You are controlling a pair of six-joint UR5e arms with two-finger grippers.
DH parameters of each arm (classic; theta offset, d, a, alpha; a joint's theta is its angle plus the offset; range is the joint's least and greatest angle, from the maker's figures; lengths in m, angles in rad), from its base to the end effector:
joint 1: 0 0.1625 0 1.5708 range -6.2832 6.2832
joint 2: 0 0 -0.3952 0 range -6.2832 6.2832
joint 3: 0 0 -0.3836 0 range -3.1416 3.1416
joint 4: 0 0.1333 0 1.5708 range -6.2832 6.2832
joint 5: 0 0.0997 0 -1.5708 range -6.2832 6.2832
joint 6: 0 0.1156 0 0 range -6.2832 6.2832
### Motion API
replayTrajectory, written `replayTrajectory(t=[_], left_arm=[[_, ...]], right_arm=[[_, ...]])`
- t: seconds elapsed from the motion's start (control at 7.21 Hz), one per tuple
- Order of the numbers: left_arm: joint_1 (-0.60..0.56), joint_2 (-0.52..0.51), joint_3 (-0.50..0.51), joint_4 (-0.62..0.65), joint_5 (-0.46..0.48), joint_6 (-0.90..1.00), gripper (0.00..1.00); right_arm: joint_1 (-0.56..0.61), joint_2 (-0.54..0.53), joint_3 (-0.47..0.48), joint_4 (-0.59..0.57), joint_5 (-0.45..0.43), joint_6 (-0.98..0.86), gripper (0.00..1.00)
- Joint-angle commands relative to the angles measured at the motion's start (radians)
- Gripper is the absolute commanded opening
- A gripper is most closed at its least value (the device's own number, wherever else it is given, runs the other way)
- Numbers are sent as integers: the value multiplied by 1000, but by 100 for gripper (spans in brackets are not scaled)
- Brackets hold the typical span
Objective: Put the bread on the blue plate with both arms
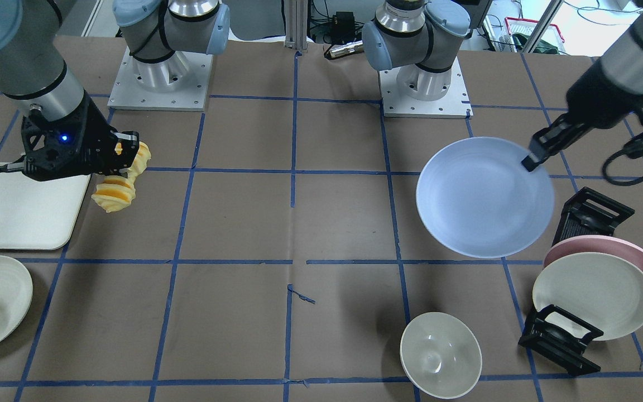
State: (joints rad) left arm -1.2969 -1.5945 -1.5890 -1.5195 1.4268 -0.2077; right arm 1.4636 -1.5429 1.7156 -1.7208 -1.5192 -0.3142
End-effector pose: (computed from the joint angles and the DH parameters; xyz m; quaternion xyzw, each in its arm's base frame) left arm -0.0108 -0.5156 0.4281 0.2375 -0.9687 0.0071 0.0717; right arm 0.0865 -0.4981 0.3739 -0.1030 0.9943 0.0057 0.0276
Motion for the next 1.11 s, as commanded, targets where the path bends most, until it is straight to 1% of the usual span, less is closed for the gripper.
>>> replayTrajectory(t=[0.0,0.14,0.28,0.42,0.55,0.69,0.83,0.97], left_arm=[[-169,-86,-125,293,-146,-172,0],[-209,-125,-165,405,-160,-249,0],[-267,-151,-190,439,-211,-354,0],[-309,-186,-233,494,-259,-378,0],[-329,-227,-318,610,-264,-378,0],[-344,-269,-385,797,-263,-374,0],[-358,-295,-408,852,-258,-378,0],[-376,-317,-425,852,-255,-383,0]], right_arm=[[14,-3,39,-8,-1,1,0],[30,-3,44,-13,-1,4,0],[34,0,53,-13,-1,10,0],[35,0,70,-14,-1,6,0],[38,4,78,-54,7,27,0],[67,15,78,-60,49,46,0],[101,36,78,-104,50,41,0],[112,65,79,-134,54,43,0]])
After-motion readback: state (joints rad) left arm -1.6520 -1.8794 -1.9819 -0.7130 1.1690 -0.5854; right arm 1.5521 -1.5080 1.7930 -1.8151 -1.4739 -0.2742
